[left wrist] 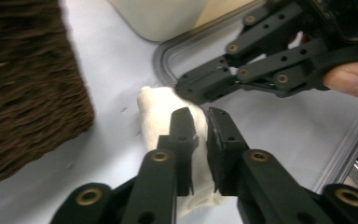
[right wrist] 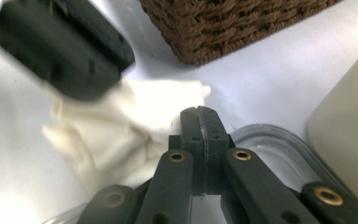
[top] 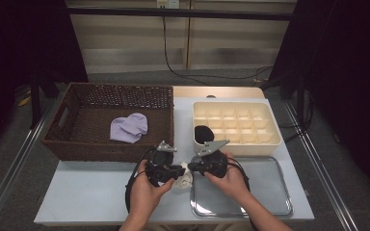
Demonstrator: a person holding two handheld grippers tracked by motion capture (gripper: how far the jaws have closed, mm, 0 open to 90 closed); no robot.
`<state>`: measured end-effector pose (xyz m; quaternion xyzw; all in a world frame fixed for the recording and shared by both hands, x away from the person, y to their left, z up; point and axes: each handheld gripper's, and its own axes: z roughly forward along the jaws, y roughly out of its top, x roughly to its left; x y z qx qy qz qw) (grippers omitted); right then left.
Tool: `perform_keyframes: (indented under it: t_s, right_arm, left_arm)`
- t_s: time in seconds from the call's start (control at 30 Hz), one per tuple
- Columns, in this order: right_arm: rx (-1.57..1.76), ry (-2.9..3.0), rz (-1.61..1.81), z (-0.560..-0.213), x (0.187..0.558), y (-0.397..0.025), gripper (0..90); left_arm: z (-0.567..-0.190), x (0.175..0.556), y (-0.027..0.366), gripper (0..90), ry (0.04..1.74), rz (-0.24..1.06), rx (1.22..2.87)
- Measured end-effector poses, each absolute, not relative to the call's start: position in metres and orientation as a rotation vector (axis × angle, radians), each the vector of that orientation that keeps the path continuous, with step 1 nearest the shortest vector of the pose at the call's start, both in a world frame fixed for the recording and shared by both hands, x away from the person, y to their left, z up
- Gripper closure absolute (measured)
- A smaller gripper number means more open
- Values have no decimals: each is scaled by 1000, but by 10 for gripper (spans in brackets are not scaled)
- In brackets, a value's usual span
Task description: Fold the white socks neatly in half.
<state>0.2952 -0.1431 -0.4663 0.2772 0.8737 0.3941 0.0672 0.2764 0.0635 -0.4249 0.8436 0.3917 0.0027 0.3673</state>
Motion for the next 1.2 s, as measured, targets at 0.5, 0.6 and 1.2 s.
perform_keyframes:
  t_s: [0.5,0.6,1.2]
  right_arm:
    - [881,2562,1266,-459,293,-152,826]
    - [872,2560,1288,-452,294,-149,774]
    - [832,2642,1227,-460,298,-134,875]
  left_arm:
    - [-446,276,52,883,969,-38,2254]
    - [-448,273,47,885,945,-29,2254]
    - [-426,274,61,865,967,-10,2187]
